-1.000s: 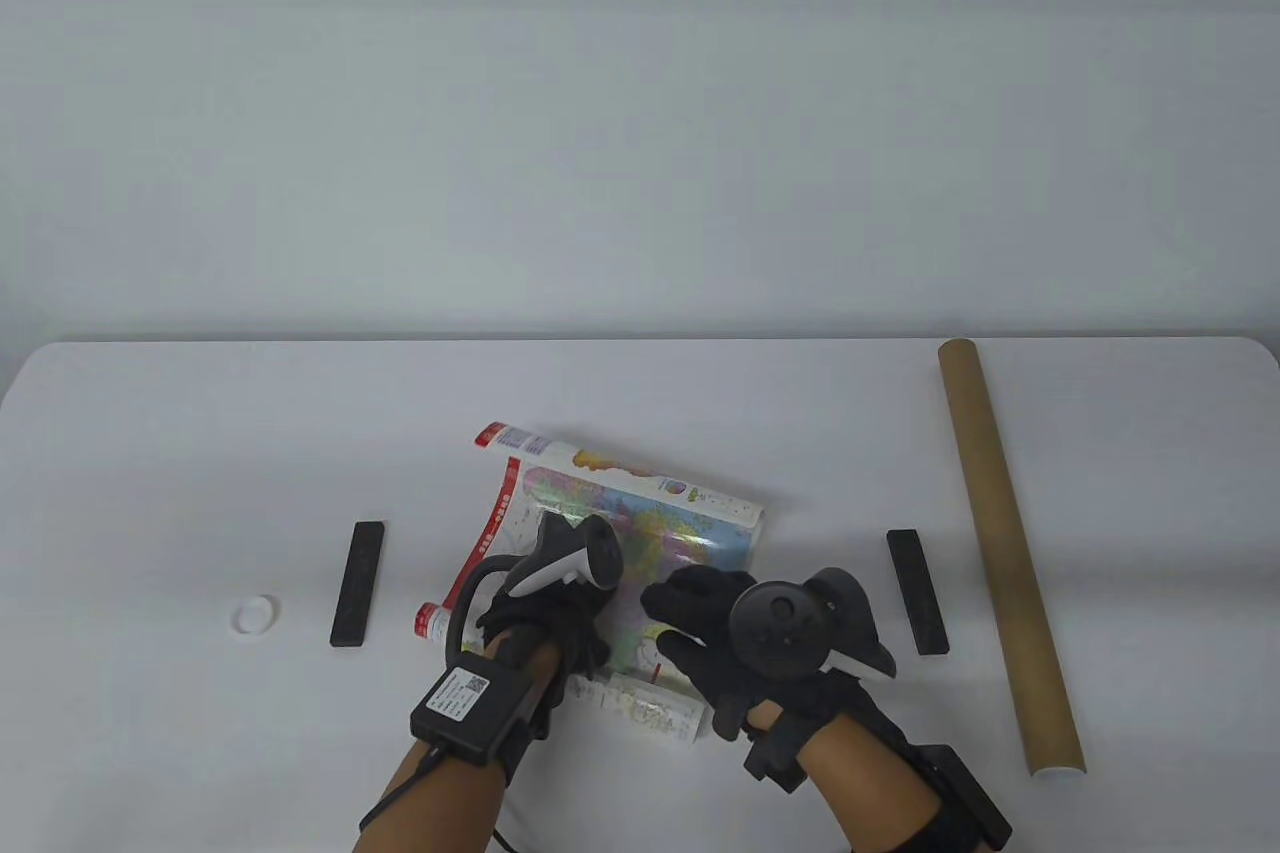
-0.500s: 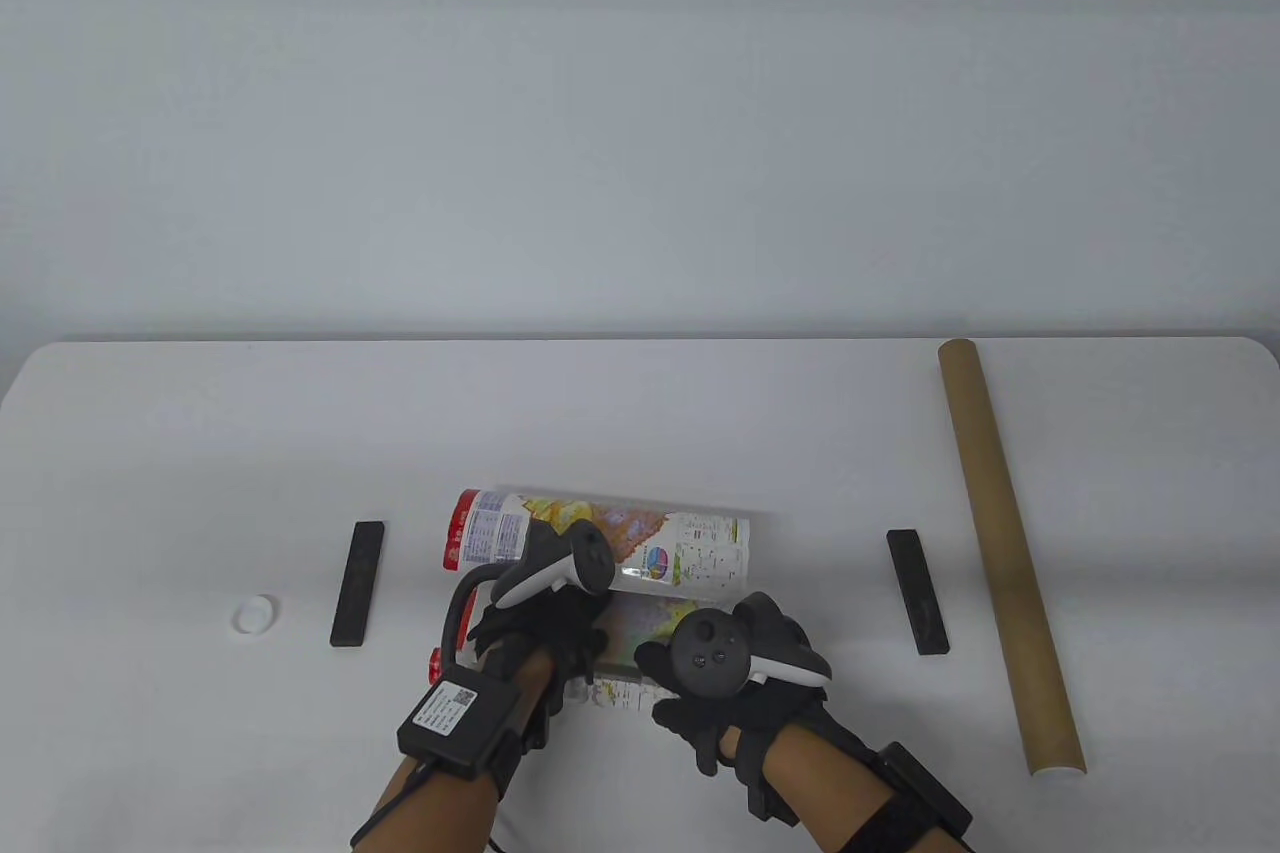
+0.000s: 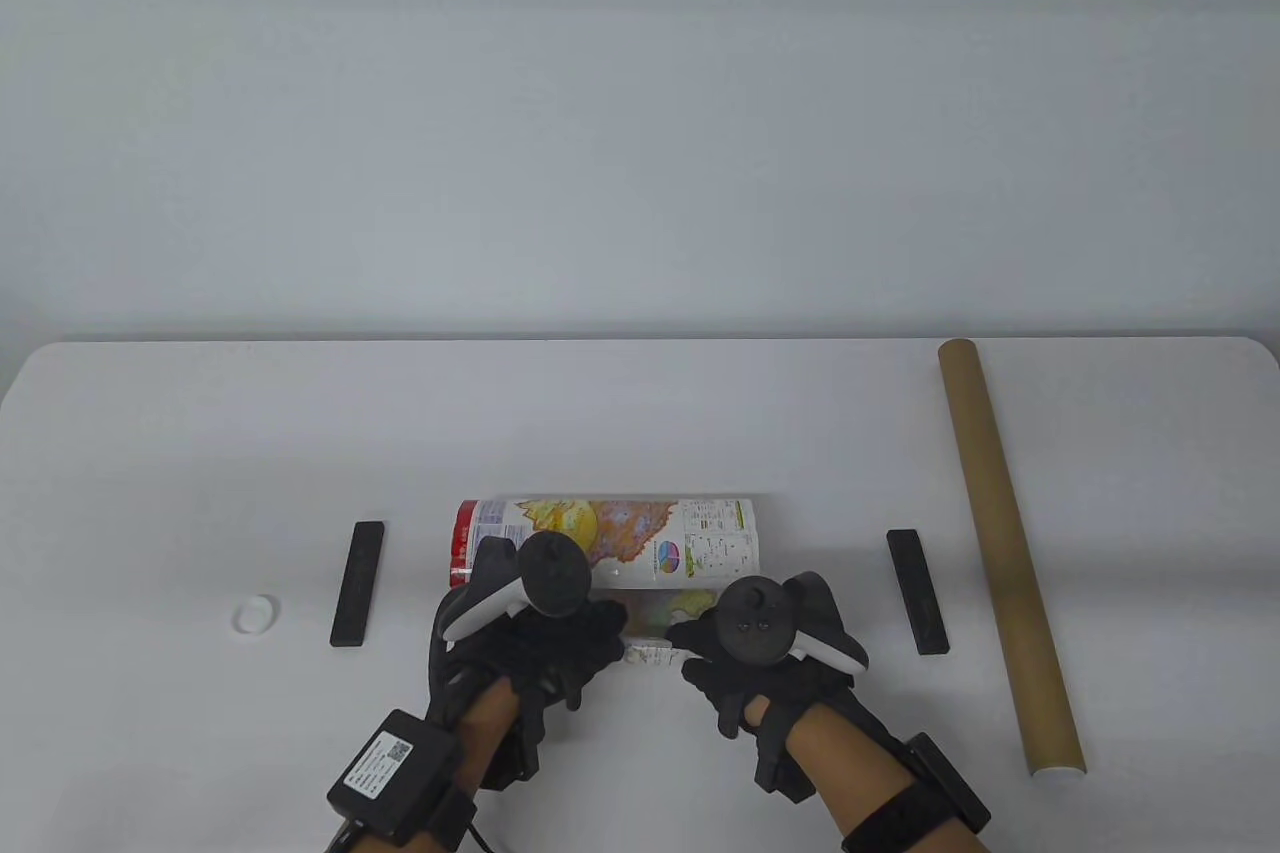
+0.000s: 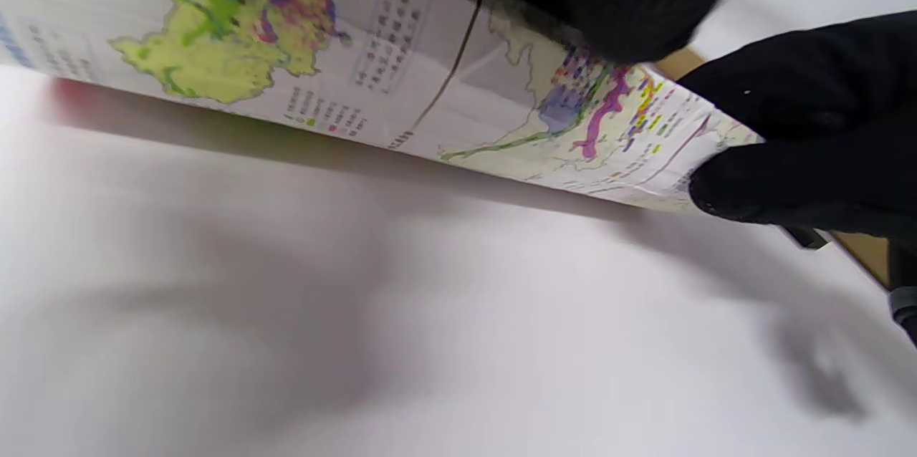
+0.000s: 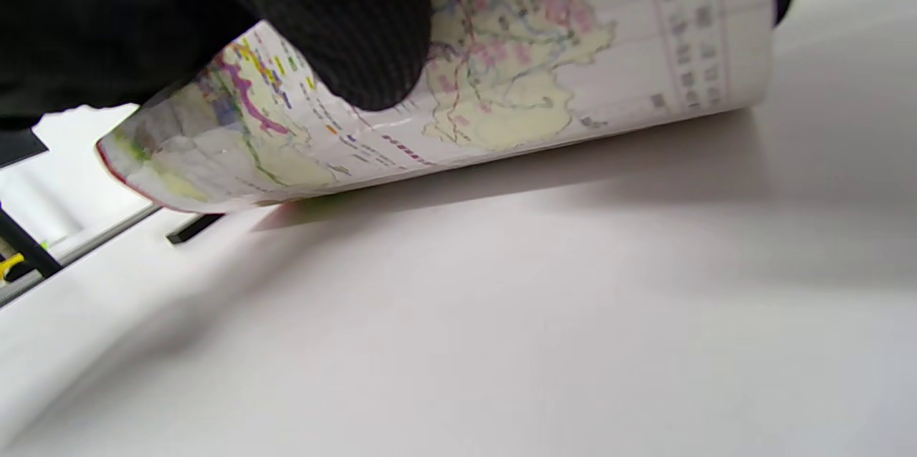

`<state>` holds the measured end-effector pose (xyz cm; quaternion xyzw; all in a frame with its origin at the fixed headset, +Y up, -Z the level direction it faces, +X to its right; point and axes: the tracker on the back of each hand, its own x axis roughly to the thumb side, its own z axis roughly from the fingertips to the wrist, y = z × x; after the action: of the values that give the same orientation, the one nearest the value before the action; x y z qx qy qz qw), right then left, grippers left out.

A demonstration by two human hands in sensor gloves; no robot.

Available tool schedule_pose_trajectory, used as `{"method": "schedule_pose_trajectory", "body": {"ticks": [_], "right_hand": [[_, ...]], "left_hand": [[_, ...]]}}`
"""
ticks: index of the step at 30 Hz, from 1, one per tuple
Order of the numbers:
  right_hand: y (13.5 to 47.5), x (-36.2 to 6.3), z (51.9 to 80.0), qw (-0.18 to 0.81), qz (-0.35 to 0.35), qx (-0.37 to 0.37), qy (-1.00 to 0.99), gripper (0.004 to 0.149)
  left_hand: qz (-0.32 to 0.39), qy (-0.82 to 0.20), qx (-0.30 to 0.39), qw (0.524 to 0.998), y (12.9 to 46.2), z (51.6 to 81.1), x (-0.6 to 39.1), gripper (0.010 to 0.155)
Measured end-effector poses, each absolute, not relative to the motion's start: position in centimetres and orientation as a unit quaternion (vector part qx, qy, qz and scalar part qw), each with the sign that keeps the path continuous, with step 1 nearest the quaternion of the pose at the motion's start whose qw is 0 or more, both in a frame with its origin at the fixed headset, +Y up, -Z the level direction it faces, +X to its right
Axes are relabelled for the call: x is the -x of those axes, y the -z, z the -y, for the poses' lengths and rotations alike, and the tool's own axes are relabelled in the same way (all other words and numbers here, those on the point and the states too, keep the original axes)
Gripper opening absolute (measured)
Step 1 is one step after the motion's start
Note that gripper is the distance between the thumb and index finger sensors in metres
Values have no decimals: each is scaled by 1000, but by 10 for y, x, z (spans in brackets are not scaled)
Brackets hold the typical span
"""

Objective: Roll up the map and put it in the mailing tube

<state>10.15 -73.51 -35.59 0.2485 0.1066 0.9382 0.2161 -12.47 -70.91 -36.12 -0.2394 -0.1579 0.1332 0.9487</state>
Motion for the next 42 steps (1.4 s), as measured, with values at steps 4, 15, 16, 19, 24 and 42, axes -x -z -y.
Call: {"method": "schedule_pose_trajectory", "body": {"ticks": [4, 15, 16, 19, 24, 42], "right_hand": [[355, -108, 728, 231, -84, -245, -938, 47], [337, -86, 711, 91, -21, -295, -951, 58], [336, -86, 711, 89, -18, -293, -952, 57], [336, -84, 712, 77, -19, -291, -954, 57], [339, -87, 715, 96, -26, -279, -955, 57], [324, -75, 703, -27, 65, -293, -953, 67]], "left_hand": [[161, -110, 190, 962, 354, 713, 121, 49], [193, -157, 173, 953, 350, 716, 114, 46], [196, -155, 172, 953, 349, 715, 113, 46], [199, -133, 155, 959, 345, 712, 110, 48], [176, -38, 87, 980, 338, 705, 106, 54], [145, -149, 196, 958, 347, 715, 112, 51]]}}
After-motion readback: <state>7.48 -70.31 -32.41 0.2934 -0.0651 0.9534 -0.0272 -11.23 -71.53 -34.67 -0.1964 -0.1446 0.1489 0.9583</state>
